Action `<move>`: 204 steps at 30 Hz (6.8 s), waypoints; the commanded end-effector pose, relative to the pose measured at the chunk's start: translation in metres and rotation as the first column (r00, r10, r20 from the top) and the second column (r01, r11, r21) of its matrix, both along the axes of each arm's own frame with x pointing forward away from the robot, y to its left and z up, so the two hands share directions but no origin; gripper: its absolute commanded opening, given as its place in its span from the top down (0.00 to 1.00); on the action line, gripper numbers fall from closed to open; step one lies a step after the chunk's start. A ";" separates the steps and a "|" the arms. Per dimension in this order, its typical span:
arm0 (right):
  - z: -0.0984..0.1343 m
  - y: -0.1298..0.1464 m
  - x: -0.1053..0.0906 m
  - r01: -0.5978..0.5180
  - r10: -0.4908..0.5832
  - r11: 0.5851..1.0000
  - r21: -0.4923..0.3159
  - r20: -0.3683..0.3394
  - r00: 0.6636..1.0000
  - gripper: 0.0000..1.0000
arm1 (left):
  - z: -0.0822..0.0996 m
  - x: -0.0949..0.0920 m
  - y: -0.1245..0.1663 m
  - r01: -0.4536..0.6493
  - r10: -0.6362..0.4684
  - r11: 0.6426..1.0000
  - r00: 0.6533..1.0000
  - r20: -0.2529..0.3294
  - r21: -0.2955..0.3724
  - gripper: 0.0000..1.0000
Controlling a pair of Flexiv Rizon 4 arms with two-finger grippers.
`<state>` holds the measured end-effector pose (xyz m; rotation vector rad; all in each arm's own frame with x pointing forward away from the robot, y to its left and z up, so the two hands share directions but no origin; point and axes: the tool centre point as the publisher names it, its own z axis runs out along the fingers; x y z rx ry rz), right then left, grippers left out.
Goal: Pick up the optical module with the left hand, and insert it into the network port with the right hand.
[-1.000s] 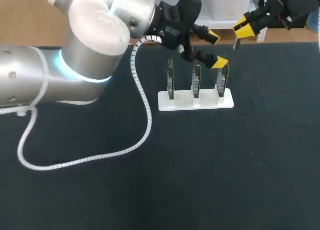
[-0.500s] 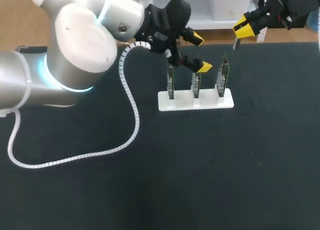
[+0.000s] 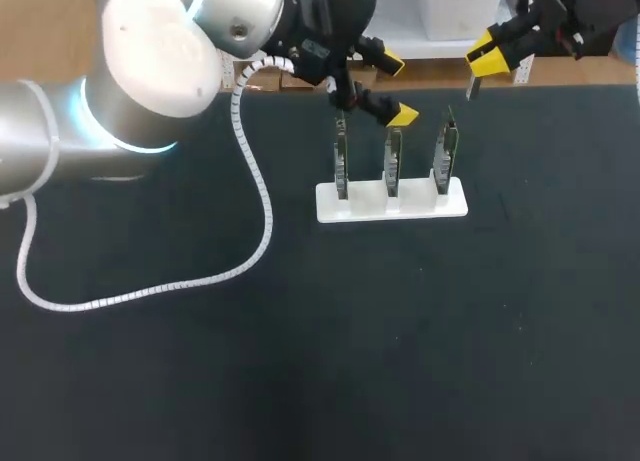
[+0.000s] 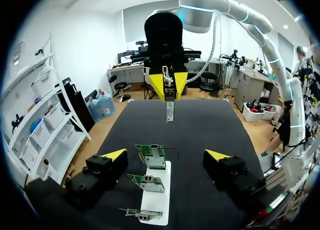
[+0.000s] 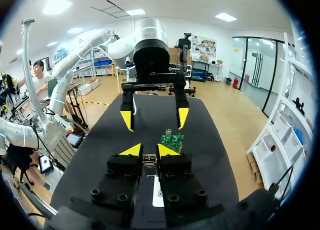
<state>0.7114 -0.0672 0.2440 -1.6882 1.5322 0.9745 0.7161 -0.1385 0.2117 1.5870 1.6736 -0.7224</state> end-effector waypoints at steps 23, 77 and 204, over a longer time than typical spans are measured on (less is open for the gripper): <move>0.001 0.010 0.001 -0.025 0.025 1.000 0.000 0.005 1.000 1.00 | 0.001 0.015 -0.004 0.002 -0.002 1.000 1.000 -0.007 -0.027 0.00; -0.067 0.010 0.035 -0.015 0.011 0.999 -0.041 -0.095 0.995 1.00 | 0.001 0.015 -0.004 0.002 -0.002 1.000 1.000 -0.007 -0.027 0.00; -0.091 0.011 0.032 -0.005 0.006 1.000 0.009 -0.135 0.991 1.00 | 0.001 0.015 -0.004 0.002 -0.002 1.000 1.000 -0.007 -0.027 0.00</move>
